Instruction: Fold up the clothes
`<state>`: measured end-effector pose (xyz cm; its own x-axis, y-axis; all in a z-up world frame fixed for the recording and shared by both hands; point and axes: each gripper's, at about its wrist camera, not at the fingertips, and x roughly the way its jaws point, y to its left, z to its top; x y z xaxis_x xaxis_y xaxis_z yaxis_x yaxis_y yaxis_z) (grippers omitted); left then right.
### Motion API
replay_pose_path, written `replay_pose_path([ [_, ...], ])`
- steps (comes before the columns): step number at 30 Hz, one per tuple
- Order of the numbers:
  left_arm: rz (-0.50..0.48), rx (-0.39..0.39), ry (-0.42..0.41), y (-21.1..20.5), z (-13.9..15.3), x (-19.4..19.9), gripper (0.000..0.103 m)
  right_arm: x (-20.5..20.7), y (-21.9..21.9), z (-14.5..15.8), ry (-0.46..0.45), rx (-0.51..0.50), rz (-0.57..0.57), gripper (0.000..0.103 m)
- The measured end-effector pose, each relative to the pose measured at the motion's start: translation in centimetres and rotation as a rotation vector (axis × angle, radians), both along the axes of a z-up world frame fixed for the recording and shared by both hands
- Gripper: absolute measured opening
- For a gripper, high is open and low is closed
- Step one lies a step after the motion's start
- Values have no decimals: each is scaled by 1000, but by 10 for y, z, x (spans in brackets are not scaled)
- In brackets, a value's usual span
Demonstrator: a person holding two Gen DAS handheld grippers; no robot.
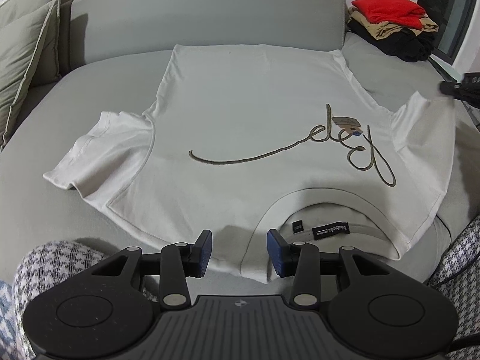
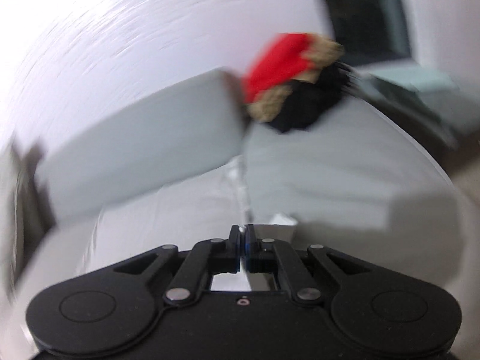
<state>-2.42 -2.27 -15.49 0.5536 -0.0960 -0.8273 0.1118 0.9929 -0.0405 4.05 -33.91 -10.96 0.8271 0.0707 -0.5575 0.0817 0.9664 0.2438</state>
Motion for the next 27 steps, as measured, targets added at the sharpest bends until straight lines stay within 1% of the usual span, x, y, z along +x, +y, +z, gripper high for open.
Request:
replay_pose_path([
  [3, 10, -6, 5, 4, -3, 0, 40, -3, 50, -7, 15, -179, 172, 3],
  [4, 14, -7, 6, 6, -3, 0, 40, -5, 63, -12, 28, -224, 220, 3],
  [6, 20, -11, 7, 8, -4, 0, 40, -10, 83, -25, 77, -271, 303, 3],
  [8, 27, -15, 7, 10, -4, 0, 40, -15, 102, -38, 127, -312, 385, 6],
  [9, 31, -16, 6, 11, -4, 1, 40, -18, 104, -41, 158, -305, 422, 17],
  [10, 33, -14, 6, 12, -4, 1, 40, -22, 102, -43, 182, -288, 447, 32],
  [11, 36, -15, 4, 13, -4, 1, 40, -26, 100, -43, 200, -269, 466, 36],
  [12, 38, -15, 3, 13, -4, 2, 40, -31, 92, -40, 190, -236, 455, 40],
  [13, 41, -19, 4, 14, -4, 2, 40, -31, 79, -35, 183, -188, 426, 42],
  [14, 44, -23, 5, 15, -4, 3, 40, -31, 62, -30, 184, -126, 373, 43],
  [17, 50, -31, 10, 14, -4, 4, 40, -21, -5, -28, 222, 123, 139, 44],
  [19, 46, -27, 9, 12, -4, 3, 40, -15, -50, -40, 301, 339, -33, 43],
  [21, 42, -23, 8, 11, -4, 2, 40, -14, -75, -54, 399, 469, -114, 41],
  [22, 42, -21, 7, 10, -4, 2, 40, -13, -78, -59, 444, 468, -133, 41],
  [24, 41, -18, 6, 10, -4, 1, 40, -11, -77, -67, 489, 438, -149, 38],
  [27, 39, -14, 3, 9, -3, -1, 40, -6, -73, -76, 498, 431, -135, 37],
])
